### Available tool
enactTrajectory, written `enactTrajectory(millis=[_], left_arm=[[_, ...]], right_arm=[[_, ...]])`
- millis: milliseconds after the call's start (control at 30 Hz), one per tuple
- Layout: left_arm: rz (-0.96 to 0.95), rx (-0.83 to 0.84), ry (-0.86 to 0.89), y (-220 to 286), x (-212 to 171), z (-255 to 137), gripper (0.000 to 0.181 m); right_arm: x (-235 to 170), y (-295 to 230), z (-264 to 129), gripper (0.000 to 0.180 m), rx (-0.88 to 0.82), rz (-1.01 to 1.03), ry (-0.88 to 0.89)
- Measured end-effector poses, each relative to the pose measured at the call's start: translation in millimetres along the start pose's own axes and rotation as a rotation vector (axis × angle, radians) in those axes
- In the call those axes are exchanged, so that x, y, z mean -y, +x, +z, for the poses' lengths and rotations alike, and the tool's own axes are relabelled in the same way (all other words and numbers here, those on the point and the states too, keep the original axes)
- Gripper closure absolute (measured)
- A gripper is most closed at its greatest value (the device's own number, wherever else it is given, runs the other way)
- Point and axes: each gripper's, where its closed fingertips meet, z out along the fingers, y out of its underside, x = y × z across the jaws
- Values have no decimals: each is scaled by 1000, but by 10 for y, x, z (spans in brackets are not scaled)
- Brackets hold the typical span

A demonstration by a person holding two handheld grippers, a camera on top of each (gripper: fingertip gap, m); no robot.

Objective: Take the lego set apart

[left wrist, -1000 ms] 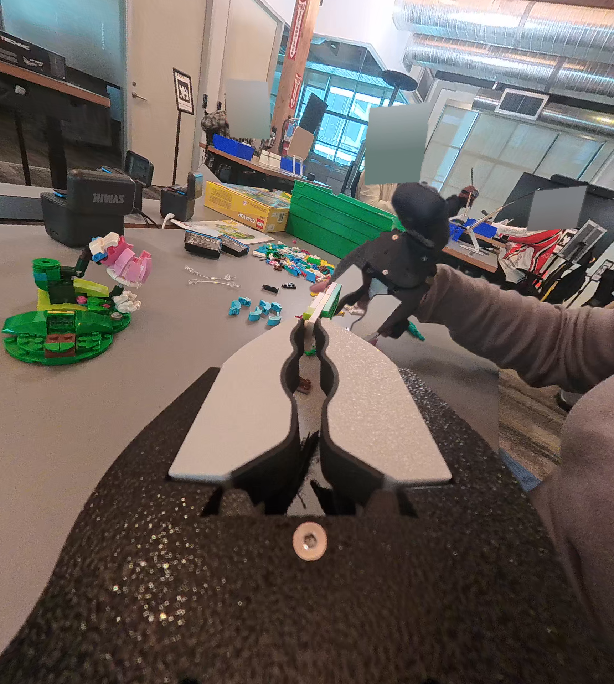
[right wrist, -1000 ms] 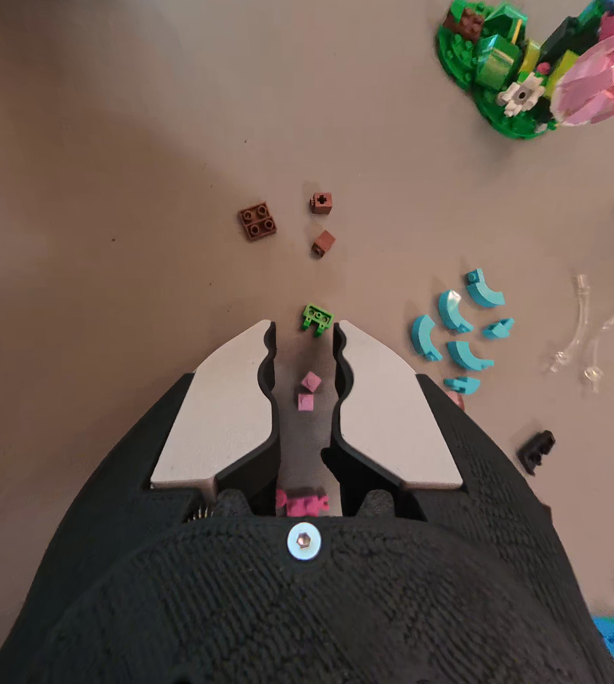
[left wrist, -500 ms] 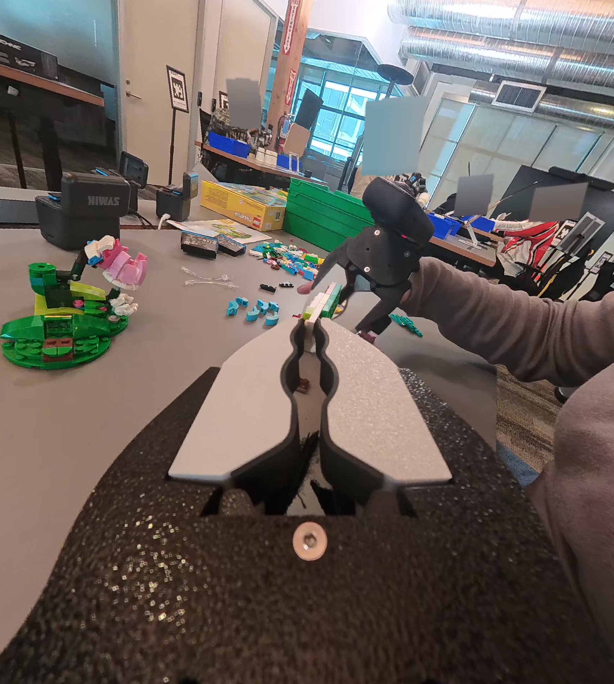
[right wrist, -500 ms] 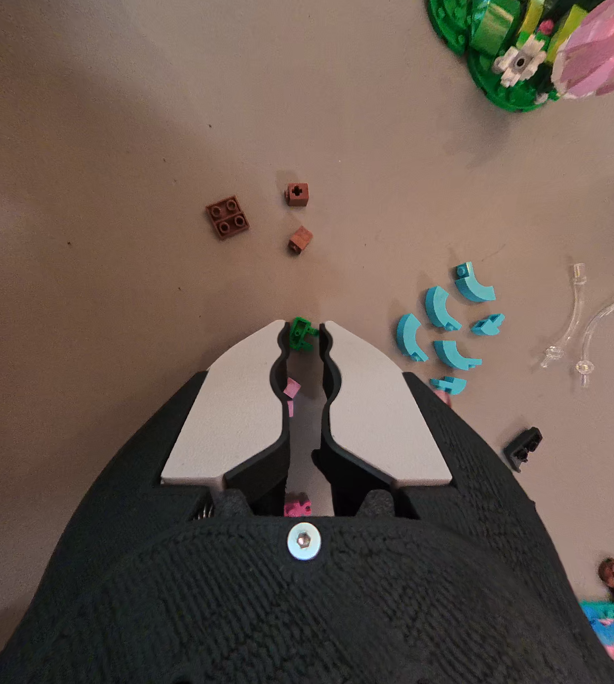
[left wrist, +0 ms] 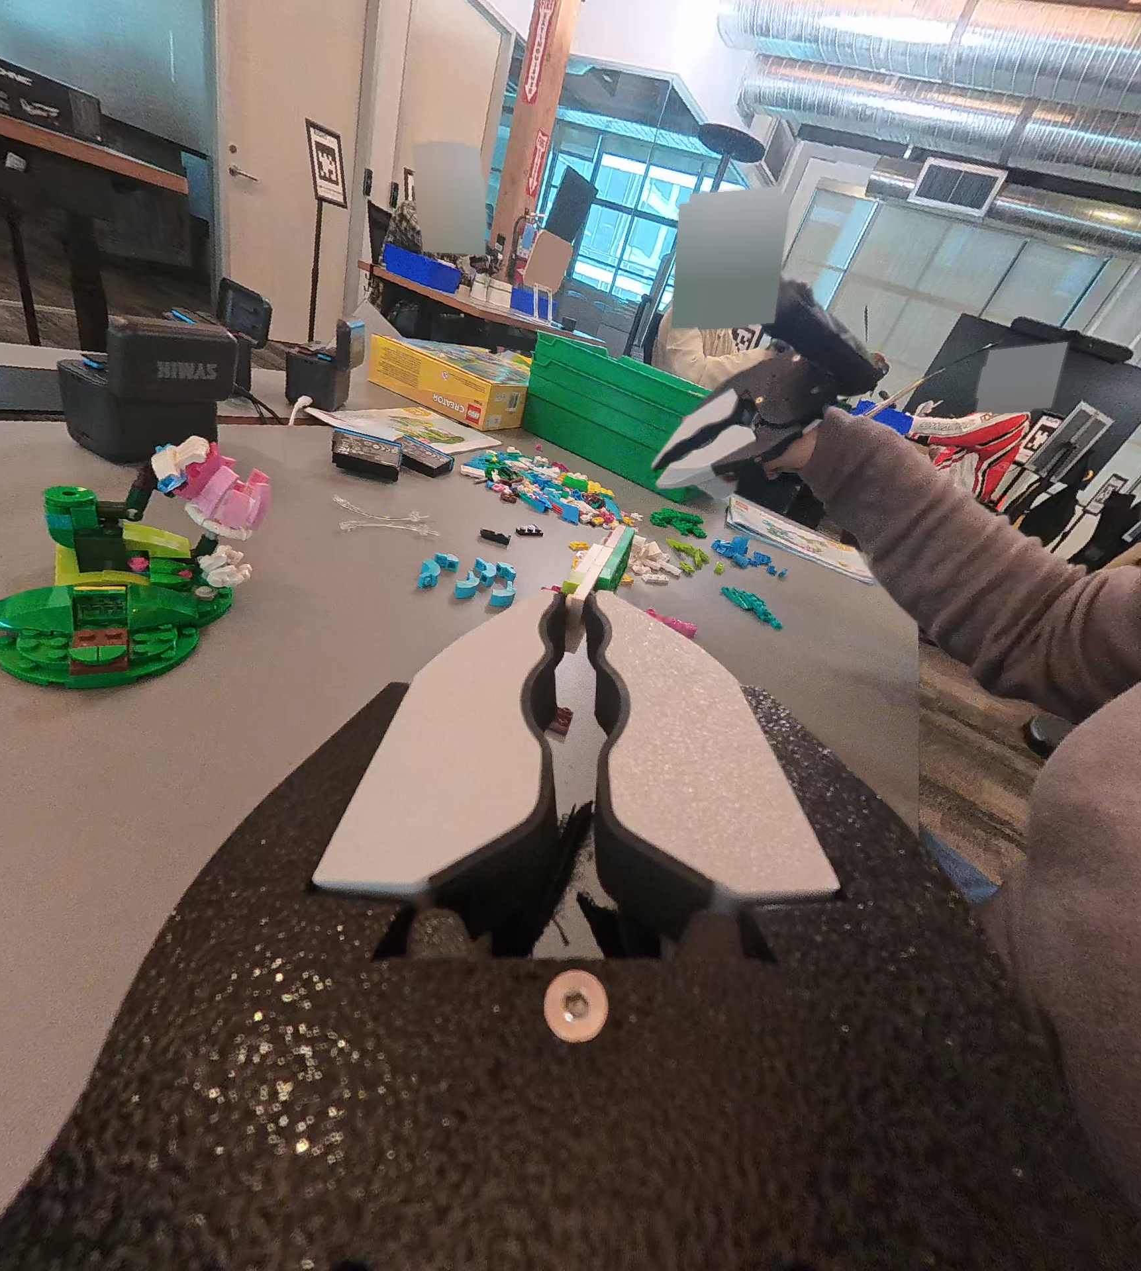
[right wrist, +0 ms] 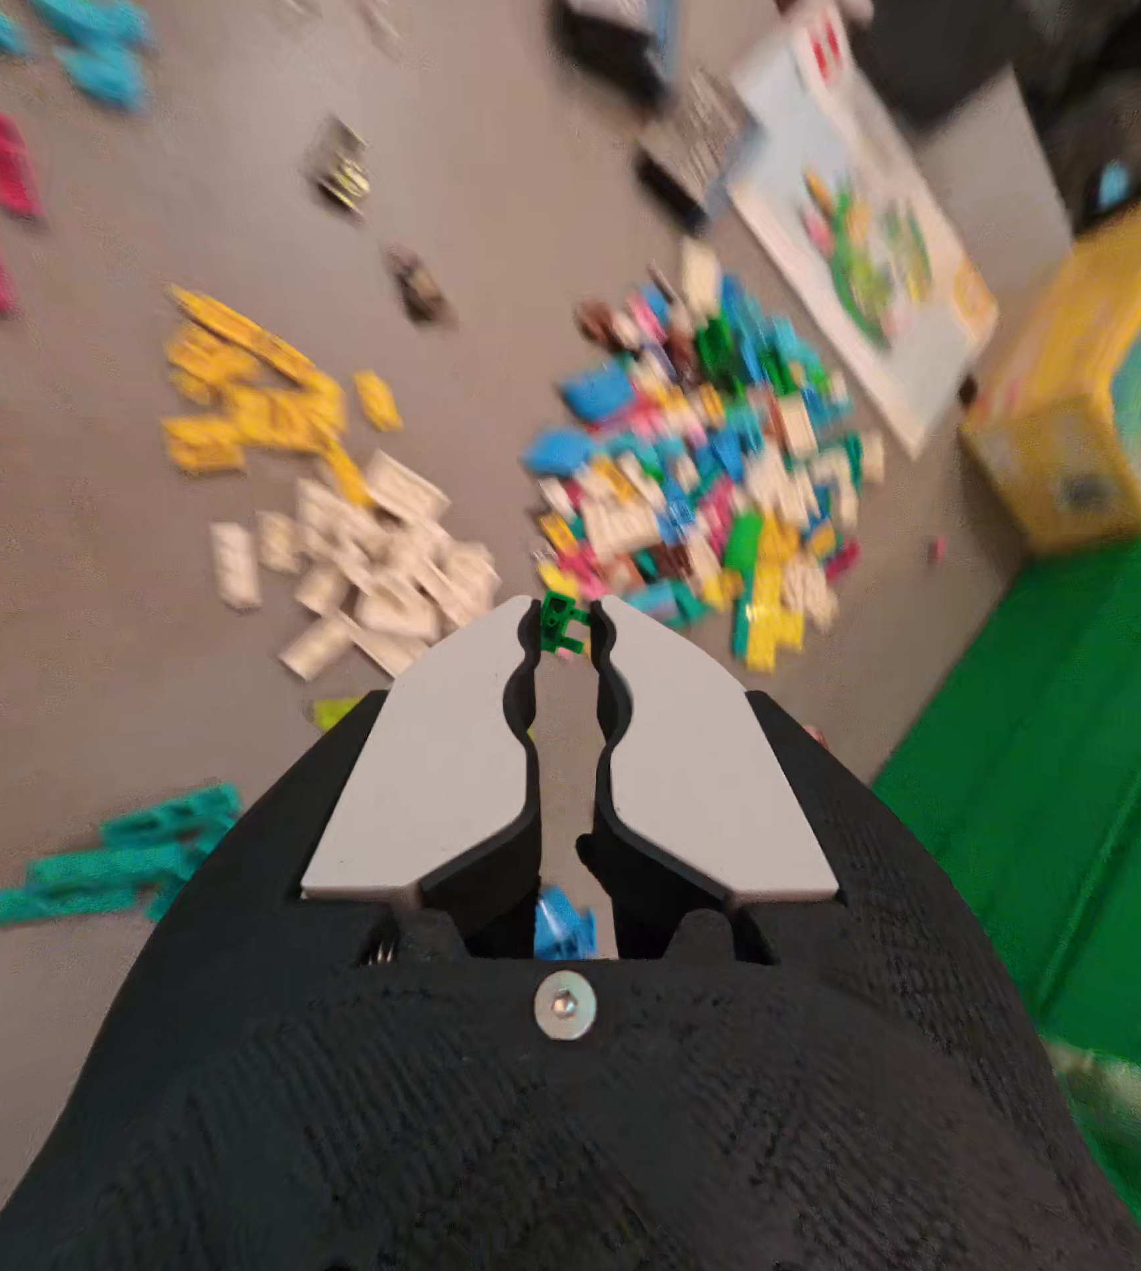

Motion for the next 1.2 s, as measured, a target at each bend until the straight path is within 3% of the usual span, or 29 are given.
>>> enactTrajectory(millis=[33,200,333,467,533,633,733,833,1000,1200], left_arm=[[-2,-3,0,2,0,7,176],[0,-7,-11,20,-9,47,176],[2,0,-28,25,-27,67,176],[-14,30,-41,-17,-47,77,176],[-30,67,-50,-75,-56,81,176],[-48,84,-46,-101,-35,89,176],[-13,54,-55,-27,-41,135,176],[125,5,-39,126,-23,178,176],[299,-60,-77,334,-94,213,176],[460,-99,-103,470,-172,243,176]], right_arm=[[-227,158,-7,168,-15,67,-28],[-1018,504,28,168,-41,218,-157],[-1176,575,74,166,-46,246,-172],[-1127,605,84,143,-72,284,-138],[-938,572,23,141,-113,265,-85],[-90,96,-137,142,-104,127,172],[850,-990,-285,145,140,-50,457],[1369,-1838,-370,145,383,-154,588],[1779,-2331,-358,146,494,-250,658],[1863,-2537,-351,160,508,-386,652]])
